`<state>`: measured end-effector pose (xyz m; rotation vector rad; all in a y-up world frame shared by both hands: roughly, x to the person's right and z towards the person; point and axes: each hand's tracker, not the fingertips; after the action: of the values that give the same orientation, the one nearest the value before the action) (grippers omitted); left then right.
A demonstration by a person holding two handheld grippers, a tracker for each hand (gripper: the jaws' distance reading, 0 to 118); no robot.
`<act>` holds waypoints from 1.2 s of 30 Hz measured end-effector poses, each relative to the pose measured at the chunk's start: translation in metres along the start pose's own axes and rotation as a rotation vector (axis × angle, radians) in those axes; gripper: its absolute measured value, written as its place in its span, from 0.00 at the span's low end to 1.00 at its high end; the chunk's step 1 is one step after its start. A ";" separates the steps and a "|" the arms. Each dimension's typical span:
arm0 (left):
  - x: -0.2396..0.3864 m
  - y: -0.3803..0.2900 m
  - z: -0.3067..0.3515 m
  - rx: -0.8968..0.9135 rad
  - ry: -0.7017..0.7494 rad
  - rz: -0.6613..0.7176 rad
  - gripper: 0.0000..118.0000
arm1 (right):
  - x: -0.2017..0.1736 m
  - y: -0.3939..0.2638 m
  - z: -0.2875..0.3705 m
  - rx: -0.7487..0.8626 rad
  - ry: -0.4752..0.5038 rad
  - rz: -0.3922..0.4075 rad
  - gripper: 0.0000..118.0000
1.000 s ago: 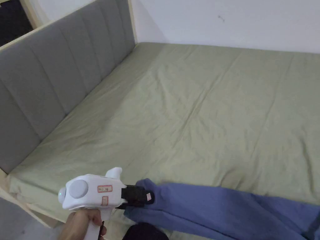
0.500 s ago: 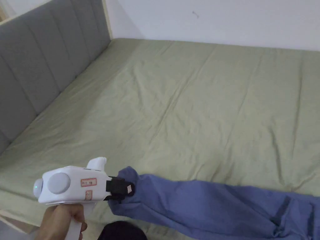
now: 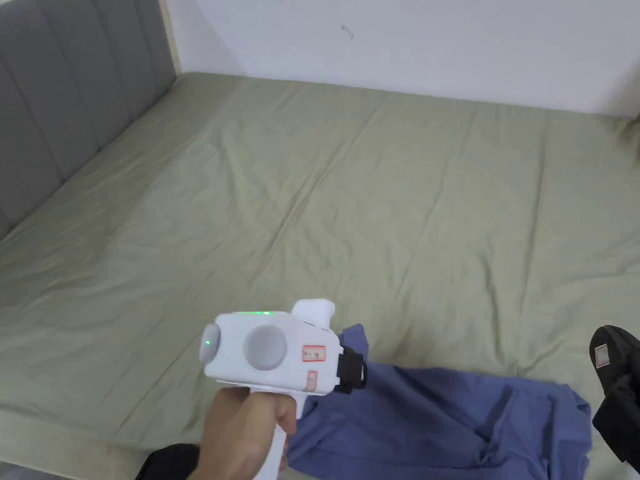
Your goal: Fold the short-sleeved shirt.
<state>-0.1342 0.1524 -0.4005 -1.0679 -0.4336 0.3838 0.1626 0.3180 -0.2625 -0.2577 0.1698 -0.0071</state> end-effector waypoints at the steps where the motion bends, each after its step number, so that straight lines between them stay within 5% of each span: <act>1: 0.002 -0.003 -0.010 -0.020 0.001 0.022 0.11 | 0.001 0.000 0.000 0.000 -0.001 0.002 0.00; 7: 0.017 -0.020 -0.042 -0.075 0.041 -0.049 0.12 | 0.010 -0.001 -0.001 0.004 -0.021 0.022 0.00; 9: 0.014 -0.020 -0.045 -0.077 0.046 -0.029 0.39 | 0.014 0.000 -0.001 0.003 -0.024 0.011 0.00; 11: 0.011 -0.021 -0.040 -0.050 -0.025 0.006 0.79 | 0.018 -0.002 -0.003 0.002 -0.035 0.000 0.00; 12: 0.012 -0.021 -0.036 -0.020 -0.023 0.002 0.88 | 0.020 -0.002 -0.003 0.000 -0.032 -0.009 0.00; 17: 0.011 -0.024 0.033 0.176 -0.017 -0.095 0.89 | 0.020 0.000 0.000 0.005 -0.035 -0.006 0.00; 19: -0.002 -0.029 0.060 0.323 0.060 -0.124 0.82 | 0.020 -0.001 0.001 0.006 -0.034 -0.001 0.00; 20: -0.009 -0.029 0.069 0.387 0.108 -0.116 0.55 | 0.020 -0.001 0.001 0.009 -0.033 -0.003 0.00; 21: -0.014 -0.031 0.073 0.437 0.139 -0.100 0.17 | 0.021 -0.001 0.001 0.009 -0.030 -0.006 0.00; 22: -0.016 -0.033 0.069 0.412 0.173 -0.122 0.01 | 0.018 0.000 0.001 0.010 -0.031 -0.008 0.00; 26: -0.002 -0.048 0.032 0.378 0.322 -0.281 0.00 | 0.015 0.001 -0.001 0.007 -0.033 -0.015 0.00; 36: 0.060 -0.094 -0.068 0.334 0.377 -0.568 0.00 | 0.026 0.004 -0.001 -0.018 -0.034 -0.033 0.00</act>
<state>-0.0397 0.0909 -0.3346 -0.6320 -0.3023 -0.2442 0.1883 0.3203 -0.2688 -0.2779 0.1321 -0.0338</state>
